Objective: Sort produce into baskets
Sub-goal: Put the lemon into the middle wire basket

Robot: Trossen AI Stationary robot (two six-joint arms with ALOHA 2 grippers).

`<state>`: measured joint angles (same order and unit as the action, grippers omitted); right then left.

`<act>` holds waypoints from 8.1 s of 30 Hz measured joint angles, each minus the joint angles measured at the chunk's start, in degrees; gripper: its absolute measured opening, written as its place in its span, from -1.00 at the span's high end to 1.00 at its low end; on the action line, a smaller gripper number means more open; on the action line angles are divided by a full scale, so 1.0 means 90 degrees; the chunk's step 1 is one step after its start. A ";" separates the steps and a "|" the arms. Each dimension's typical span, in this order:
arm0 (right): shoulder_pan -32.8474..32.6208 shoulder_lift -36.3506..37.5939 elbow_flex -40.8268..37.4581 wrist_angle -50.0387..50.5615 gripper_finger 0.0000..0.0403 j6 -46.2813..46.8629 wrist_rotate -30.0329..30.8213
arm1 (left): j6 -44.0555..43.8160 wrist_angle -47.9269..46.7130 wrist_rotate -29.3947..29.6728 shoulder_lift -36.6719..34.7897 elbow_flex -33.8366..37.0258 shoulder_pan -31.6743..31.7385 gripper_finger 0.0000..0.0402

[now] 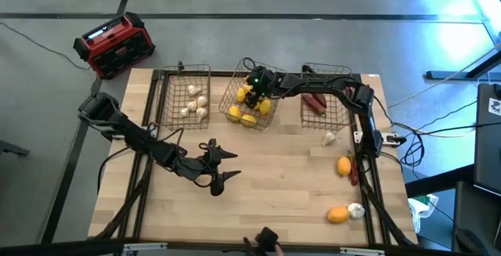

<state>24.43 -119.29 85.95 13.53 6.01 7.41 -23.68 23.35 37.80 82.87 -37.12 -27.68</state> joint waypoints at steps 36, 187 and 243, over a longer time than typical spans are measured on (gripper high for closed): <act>-0.5727 0.4471 0.0005 0.6672 -0.53 0.2676 0.0294 | -0.0043 -0.0053 -0.0010 0.0000 -0.0002 -0.0005 -0.37; -0.0379 0.0219 0.0406 0.2366 -0.08 -0.1036 -0.1204 | -0.0355 -0.0371 0.0160 0.0000 -0.0001 -0.0005 -0.37; -0.2563 0.4156 0.0385 0.5689 -0.59 0.0218 -0.0773 | -0.0433 -0.0376 0.0231 0.0000 0.0000 -0.0005 -0.37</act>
<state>1.36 -81.89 89.42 64.74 7.97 0.46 -27.58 19.97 39.88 82.87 -37.12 -27.73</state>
